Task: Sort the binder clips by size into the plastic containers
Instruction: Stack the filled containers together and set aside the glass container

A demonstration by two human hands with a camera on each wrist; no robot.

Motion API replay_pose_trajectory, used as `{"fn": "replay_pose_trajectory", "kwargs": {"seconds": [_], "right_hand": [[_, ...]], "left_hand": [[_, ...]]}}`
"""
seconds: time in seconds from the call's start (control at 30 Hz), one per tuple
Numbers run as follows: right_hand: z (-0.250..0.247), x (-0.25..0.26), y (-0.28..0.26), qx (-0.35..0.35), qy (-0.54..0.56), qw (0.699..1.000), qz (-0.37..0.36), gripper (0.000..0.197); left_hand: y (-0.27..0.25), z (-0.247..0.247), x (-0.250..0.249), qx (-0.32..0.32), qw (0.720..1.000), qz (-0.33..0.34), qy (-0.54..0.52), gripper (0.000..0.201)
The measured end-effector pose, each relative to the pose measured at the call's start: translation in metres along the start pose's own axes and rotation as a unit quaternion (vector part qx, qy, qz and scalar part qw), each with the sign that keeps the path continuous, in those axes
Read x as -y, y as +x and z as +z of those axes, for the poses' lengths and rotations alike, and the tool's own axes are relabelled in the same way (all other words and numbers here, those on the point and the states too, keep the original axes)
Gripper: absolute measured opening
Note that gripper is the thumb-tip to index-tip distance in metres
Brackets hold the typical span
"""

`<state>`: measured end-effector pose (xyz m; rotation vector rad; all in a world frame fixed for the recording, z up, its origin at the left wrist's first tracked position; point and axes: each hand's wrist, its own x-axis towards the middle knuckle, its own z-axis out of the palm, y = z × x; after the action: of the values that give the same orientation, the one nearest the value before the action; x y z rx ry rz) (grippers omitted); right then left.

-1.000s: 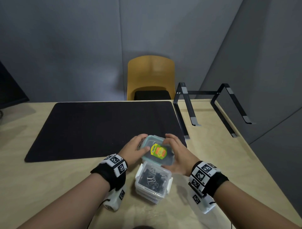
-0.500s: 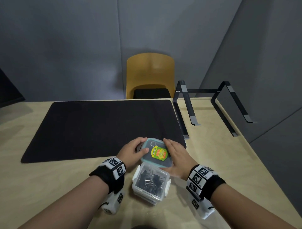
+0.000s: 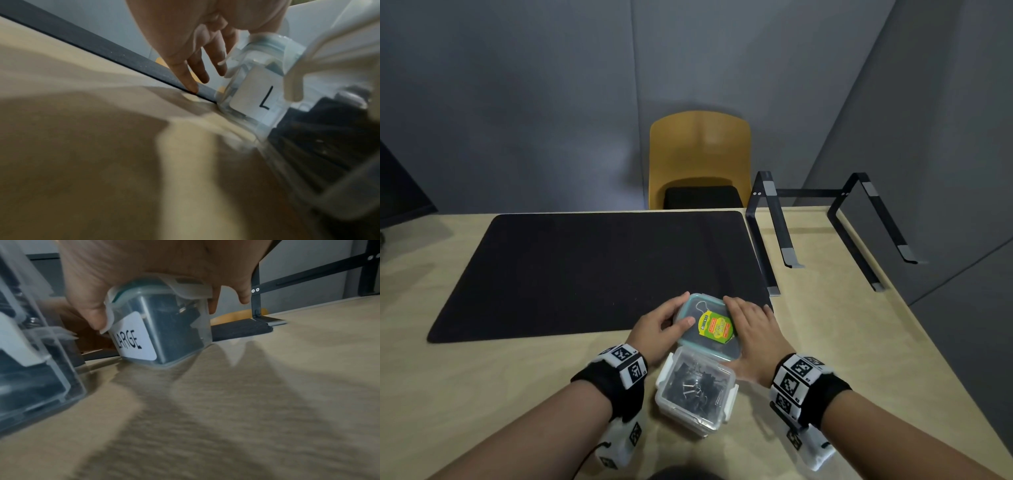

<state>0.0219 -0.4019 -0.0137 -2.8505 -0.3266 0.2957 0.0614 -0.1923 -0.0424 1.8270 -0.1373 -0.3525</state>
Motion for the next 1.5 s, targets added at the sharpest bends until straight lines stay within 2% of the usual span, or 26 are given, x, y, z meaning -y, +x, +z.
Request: {"fn": "replay_pose_trajectory", "kwargs": {"seconds": [0.1, 0.23, 0.37, 0.43, 0.5, 0.57, 0.6, 0.67, 0.7, 0.73, 0.87, 0.97, 1.1, 1.2, 1.3, 1.4, 1.5], "right_hand": [[-0.001, 0.001, -0.002, -0.005, -0.004, 1.0, -0.001, 0.131], [-0.001, -0.001, -0.004, -0.008, -0.04, 0.999, -0.021, 0.129], [0.001, -0.004, -0.015, -0.052, -0.033, 0.995, -0.076, 0.103], [0.003, -0.002, -0.024, -0.074, 0.002, 0.995, -0.074, 0.094], [0.005, -0.002, -0.027, -0.1, 0.084, 0.991, -0.023, 0.094], [0.002, -0.001, -0.024, -0.122, 0.215, 0.966, 0.072, 0.093], [-0.002, 0.001, -0.021, -0.114, 0.276, 0.947, 0.12, 0.086], [-0.004, 0.0, -0.015, -0.08, 0.349, 0.918, 0.169, 0.058], [-0.004, -0.001, -0.013, -0.07, 0.367, 0.911, 0.176, 0.043], [-0.004, -0.002, -0.013, -0.066, 0.381, 0.904, 0.181, 0.037], [-0.003, -0.009, -0.007, -0.04, 0.417, 0.881, 0.22, 0.039], [-0.008, -0.011, -0.001, -0.004, 0.412, 0.88, 0.237, 0.037], [-0.016, -0.011, 0.008, 0.021, 0.404, 0.879, 0.253, 0.033], [-0.021, -0.01, 0.011, 0.054, 0.434, 0.859, 0.267, 0.037], [-0.025, -0.011, 0.014, 0.08, 0.431, 0.853, 0.284, 0.045], [-0.027, -0.014, 0.016, 0.101, 0.447, 0.841, 0.286, 0.049], [-0.024, -0.017, 0.015, 0.094, 0.465, 0.834, 0.282, 0.048]], "left_hand": [[0.0, -0.001, -0.003, 0.007, 0.998, 0.005, 0.058, 0.046], [0.006, -0.005, -0.011, 0.046, 0.986, 0.045, 0.153, 0.039], [0.014, -0.009, -0.021, 0.074, 0.975, 0.051, 0.203, 0.064], [0.017, -0.009, -0.025, 0.087, 0.975, 0.04, 0.199, 0.078], [0.019, -0.007, -0.026, 0.114, 0.978, 0.0, 0.177, 0.093], [0.022, -0.004, -0.024, 0.128, 0.978, -0.043, 0.157, 0.103], [0.024, -0.003, -0.023, 0.127, 0.978, -0.059, 0.153, 0.106], [0.027, 0.0, -0.021, 0.118, 0.98, -0.079, 0.141, 0.108], [0.027, 0.001, -0.021, 0.114, 0.981, -0.087, 0.131, 0.106], [0.028, 0.003, -0.022, 0.113, 0.982, -0.095, 0.116, 0.101], [0.027, 0.005, -0.024, 0.123, 0.984, -0.128, 0.024, 0.07], [0.033, 0.002, -0.031, 0.144, 0.979, -0.132, 0.055, 0.059], [0.045, -0.001, -0.045, 0.183, 0.961, -0.129, 0.163, 0.049], [0.053, -0.001, -0.048, 0.183, 0.952, -0.137, 0.204, 0.048], [0.056, -0.002, -0.048, 0.189, 0.95, -0.144, 0.202, 0.055], [0.055, -0.003, -0.052, 0.198, 0.947, -0.144, 0.207, 0.047], [0.054, -0.004, -0.055, 0.2, 0.946, -0.141, 0.213, 0.049]]}}
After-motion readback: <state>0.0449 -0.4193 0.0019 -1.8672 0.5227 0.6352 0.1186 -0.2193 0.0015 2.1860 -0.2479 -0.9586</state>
